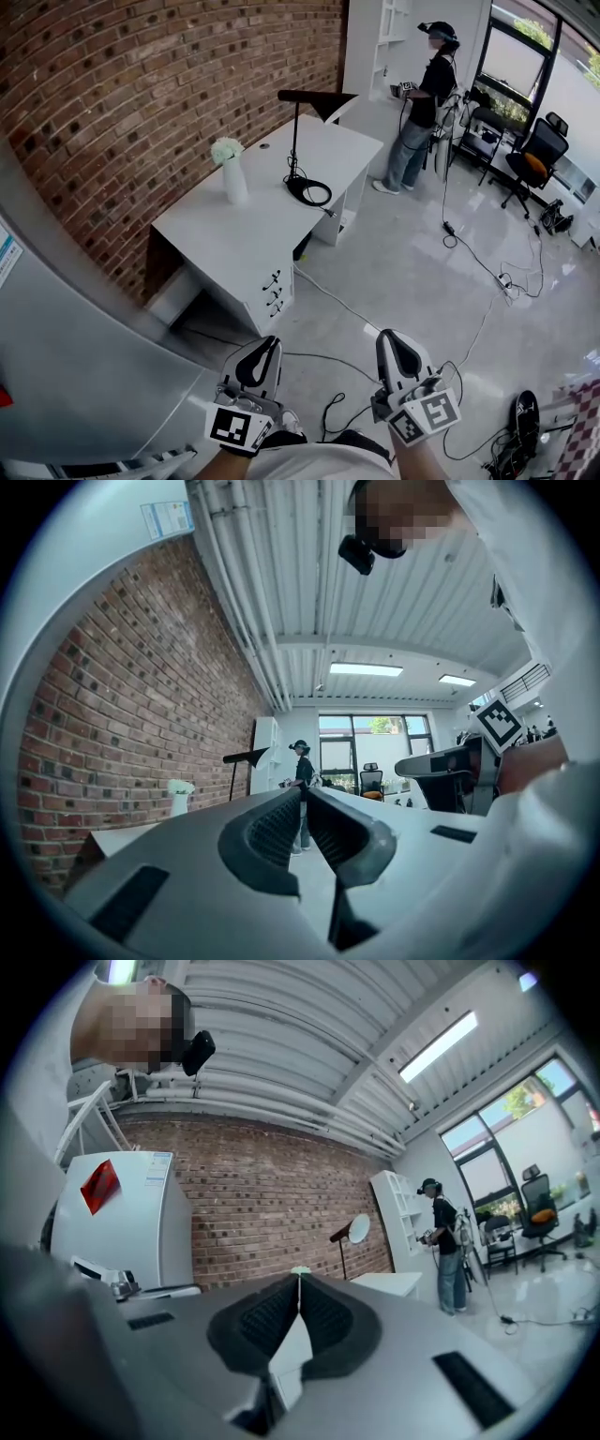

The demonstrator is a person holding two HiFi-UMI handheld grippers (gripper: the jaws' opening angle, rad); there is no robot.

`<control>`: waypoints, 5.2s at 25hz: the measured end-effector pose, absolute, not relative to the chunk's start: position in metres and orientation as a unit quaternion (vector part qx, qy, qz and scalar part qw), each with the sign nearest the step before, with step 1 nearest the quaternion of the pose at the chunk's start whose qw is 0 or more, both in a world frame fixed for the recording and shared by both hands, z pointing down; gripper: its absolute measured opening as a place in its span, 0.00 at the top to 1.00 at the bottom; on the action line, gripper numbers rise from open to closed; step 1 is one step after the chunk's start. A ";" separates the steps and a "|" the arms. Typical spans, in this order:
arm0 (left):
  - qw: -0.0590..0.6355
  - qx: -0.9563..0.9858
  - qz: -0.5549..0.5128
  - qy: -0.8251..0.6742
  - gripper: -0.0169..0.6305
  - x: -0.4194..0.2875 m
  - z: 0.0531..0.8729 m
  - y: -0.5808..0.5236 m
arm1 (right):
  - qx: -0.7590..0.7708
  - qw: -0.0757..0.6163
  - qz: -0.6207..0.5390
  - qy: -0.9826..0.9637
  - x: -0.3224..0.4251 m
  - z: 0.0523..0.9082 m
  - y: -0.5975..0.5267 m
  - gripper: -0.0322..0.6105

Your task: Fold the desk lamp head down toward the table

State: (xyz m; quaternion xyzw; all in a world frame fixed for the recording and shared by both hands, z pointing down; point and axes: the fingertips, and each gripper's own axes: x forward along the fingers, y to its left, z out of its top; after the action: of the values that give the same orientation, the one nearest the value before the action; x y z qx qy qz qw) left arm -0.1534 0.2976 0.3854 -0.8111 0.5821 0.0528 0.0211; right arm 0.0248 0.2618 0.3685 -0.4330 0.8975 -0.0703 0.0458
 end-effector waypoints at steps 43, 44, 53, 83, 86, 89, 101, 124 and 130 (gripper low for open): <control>0.038 -0.826 0.045 0.561 0.93 -0.106 0.392 -0.008 | -0.442 0.054 -0.091 0.891 0.068 0.392 -0.021 0.92; 0.043 -0.824 0.047 0.563 0.93 -0.100 0.388 -0.019 | -0.439 0.055 -0.091 0.892 0.073 0.391 -0.032 0.92; 0.050 -0.812 0.042 0.579 0.93 -0.086 0.370 -0.066 | -0.420 0.066 -0.095 0.900 0.087 0.384 -0.090 0.92; 0.144 -0.817 0.033 0.557 0.94 -0.093 0.311 -0.233 | -0.379 0.058 -0.080 0.920 0.049 0.377 -0.208 0.92; 0.154 -0.818 0.030 0.553 0.94 -0.092 0.298 -0.243 | -0.376 0.058 -0.080 0.921 0.049 0.376 -0.208 0.92; 0.170 -0.818 0.026 0.549 0.93 -0.092 0.286 -0.253 | -0.376 0.056 -0.082 0.921 0.050 0.378 -0.208 0.92; 0.223 -0.822 -0.026 0.523 0.79 -0.083 0.258 -0.287 | -0.377 0.062 -0.087 0.920 0.056 0.380 -0.215 0.92; 0.269 -0.852 -0.125 0.432 0.70 -0.058 0.282 -0.338 | -0.398 0.067 -0.100 0.910 0.065 0.388 -0.235 0.92; 0.267 -0.854 -0.126 0.427 0.70 -0.057 0.292 -0.337 | -0.401 0.070 -0.108 0.907 0.068 0.393 -0.240 0.92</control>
State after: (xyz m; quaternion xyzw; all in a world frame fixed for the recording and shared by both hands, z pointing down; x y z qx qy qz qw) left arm -0.0566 -0.3369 0.2917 -0.8543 0.4275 -0.1264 0.2675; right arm 0.0679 -0.2404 0.3929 -0.4009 0.9070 -0.1082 0.0704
